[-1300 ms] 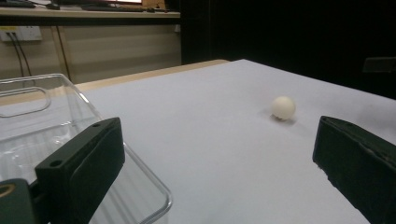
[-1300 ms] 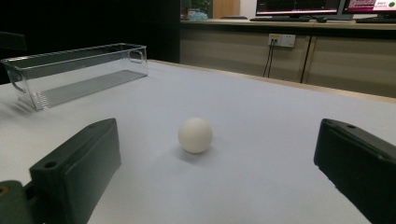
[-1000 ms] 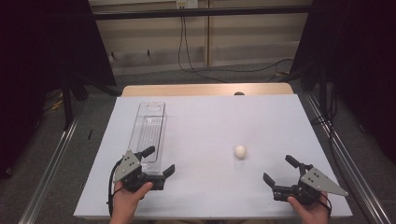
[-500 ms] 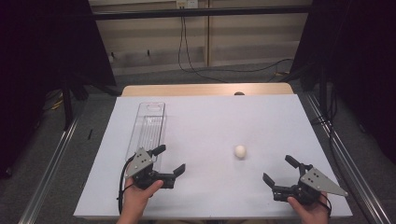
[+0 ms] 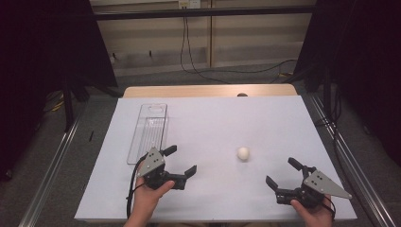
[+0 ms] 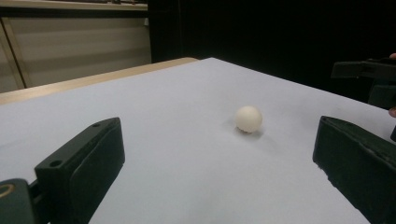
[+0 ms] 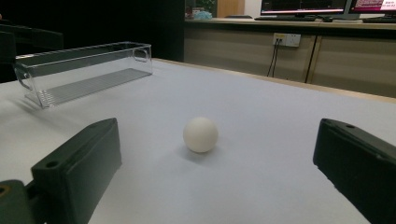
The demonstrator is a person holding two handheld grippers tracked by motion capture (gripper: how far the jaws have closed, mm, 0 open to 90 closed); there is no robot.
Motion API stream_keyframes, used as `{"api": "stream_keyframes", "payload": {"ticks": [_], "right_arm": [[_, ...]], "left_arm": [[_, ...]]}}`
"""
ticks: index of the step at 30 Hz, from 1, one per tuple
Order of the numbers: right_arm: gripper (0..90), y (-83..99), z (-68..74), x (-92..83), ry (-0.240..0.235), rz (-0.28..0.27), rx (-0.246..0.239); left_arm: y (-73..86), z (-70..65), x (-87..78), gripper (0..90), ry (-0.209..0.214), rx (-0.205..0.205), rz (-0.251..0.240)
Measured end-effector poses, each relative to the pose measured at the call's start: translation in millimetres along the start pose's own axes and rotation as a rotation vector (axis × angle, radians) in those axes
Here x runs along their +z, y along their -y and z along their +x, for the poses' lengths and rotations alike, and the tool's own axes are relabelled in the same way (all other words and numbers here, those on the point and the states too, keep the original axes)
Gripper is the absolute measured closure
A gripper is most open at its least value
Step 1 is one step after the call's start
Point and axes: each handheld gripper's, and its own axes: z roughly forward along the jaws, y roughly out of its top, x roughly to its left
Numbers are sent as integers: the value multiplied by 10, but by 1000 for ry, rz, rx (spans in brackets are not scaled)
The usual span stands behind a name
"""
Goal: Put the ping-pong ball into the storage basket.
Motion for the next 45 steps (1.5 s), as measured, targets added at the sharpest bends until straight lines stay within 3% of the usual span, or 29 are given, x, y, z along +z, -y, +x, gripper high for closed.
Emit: {"api": "stream_keyframes", "payload": {"ticks": [6,7,12,18,19,24,25,29,45], "right_arm": [[7,0,-1,0,0,-1,1],[7,1,0,1,-1,0,0],[7,1,5,7,-5,-4,-2],[7,1,1,3,-12,-1,-6],[7,0,3,5,-9,-4,-3],[7,0,8,7,-7,-5,-4],[7,-1,9,6,-4,-3,-4],[7,0,8,7,-5,-5,-1],[8,3,11,16,-9,-4,-6]], "left_arm": [[-3,-5,77,23,10,10,15],[-2,-16,95,22,4,-5,12],[9,-17,148,23,8,14,39],[5,-50,210,22,8,-4,32],[2,-40,212,22,18,13,40],[0,-57,273,22,19,18,52],[4,-68,288,22,16,0,45],[17,-81,346,21,20,-11,54],[6,-161,544,21,38,-26,85]]}}
